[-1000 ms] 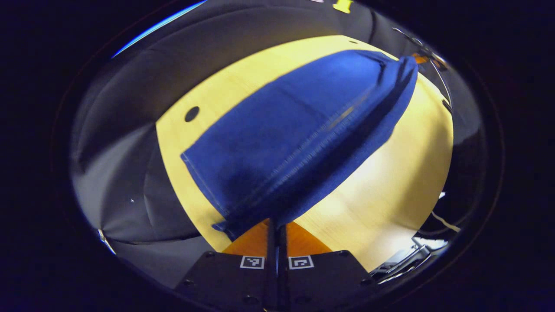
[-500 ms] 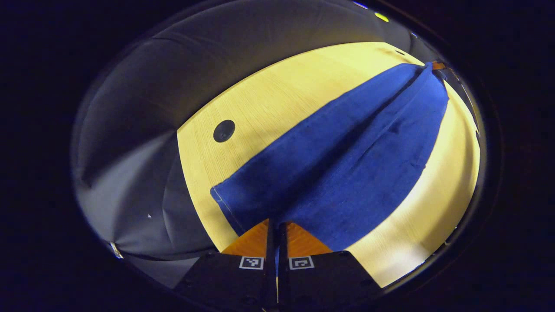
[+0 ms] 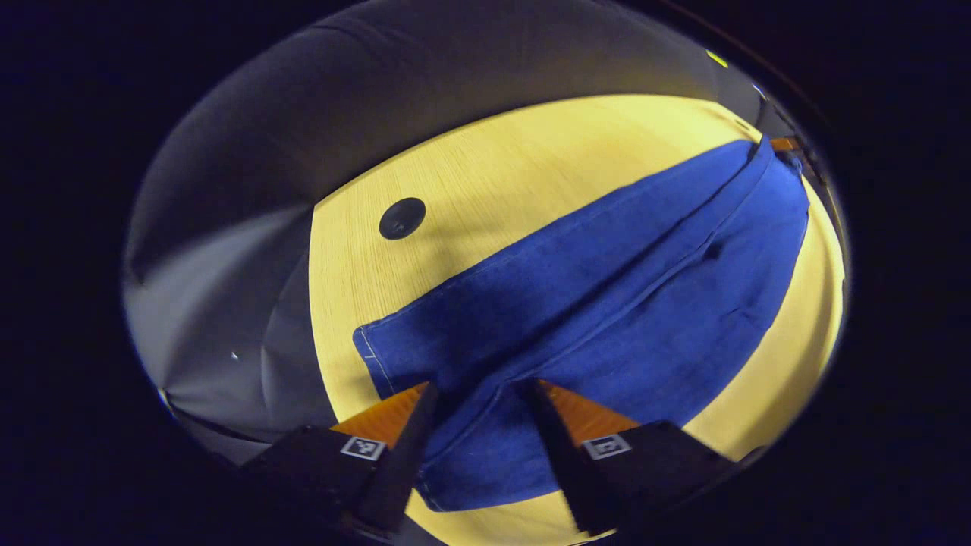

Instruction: Grasp the waist and the cuffs of the jeans and fold them to make the two legs overlap; first hold the waist and fold one-third of the jeans toward the cuffs, then hold the cuffs and fold the remaining one-third in the same direction to finish folding.

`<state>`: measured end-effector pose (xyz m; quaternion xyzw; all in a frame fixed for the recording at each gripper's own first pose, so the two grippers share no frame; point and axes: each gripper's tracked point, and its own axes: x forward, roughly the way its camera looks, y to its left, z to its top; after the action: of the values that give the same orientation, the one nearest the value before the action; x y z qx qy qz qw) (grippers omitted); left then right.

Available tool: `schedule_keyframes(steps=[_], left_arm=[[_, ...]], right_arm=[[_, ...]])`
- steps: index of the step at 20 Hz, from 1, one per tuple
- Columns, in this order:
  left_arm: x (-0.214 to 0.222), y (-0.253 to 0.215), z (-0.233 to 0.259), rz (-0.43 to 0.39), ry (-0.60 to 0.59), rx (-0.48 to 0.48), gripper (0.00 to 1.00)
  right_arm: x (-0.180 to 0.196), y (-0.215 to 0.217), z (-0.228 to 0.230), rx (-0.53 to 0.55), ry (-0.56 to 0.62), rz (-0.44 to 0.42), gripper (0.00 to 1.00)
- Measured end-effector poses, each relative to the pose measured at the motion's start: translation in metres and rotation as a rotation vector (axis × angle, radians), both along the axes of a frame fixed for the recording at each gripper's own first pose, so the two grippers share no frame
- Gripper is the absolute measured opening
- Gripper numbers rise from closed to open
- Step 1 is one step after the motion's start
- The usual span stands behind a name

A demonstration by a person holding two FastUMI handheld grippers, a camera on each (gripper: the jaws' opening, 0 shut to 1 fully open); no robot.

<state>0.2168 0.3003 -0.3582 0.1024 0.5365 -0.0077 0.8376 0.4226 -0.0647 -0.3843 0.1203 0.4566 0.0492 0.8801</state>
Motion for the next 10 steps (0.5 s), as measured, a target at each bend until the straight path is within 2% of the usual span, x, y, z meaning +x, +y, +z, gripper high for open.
schedule_keyframes(steps=[1, 3, 6, 10], left_arm=[[0.0, -0.001, 0.012, 0.006, -0.04, -0.014, 0.89], [0.005, -0.014, 0.05, -0.007, -0.165, -0.033, 0.9], [0.011, -0.033, 0.123, -0.014, -0.36, -0.054, 0.95], [0.004, -0.083, 0.201, 0.002, -0.589, -0.186, 0.97]], right_arm=[[0.0, -0.005, 0.017, 0.024, -0.024, -0.018, 0.99], [0.001, -0.027, 0.051, 0.063, -0.082, -0.081, 1.0], [-0.014, -0.08, 0.083, 0.091, -0.124, -0.22, 0.99], [-0.064, -0.13, 0.078, 0.075, -0.009, -0.364, 0.99]])
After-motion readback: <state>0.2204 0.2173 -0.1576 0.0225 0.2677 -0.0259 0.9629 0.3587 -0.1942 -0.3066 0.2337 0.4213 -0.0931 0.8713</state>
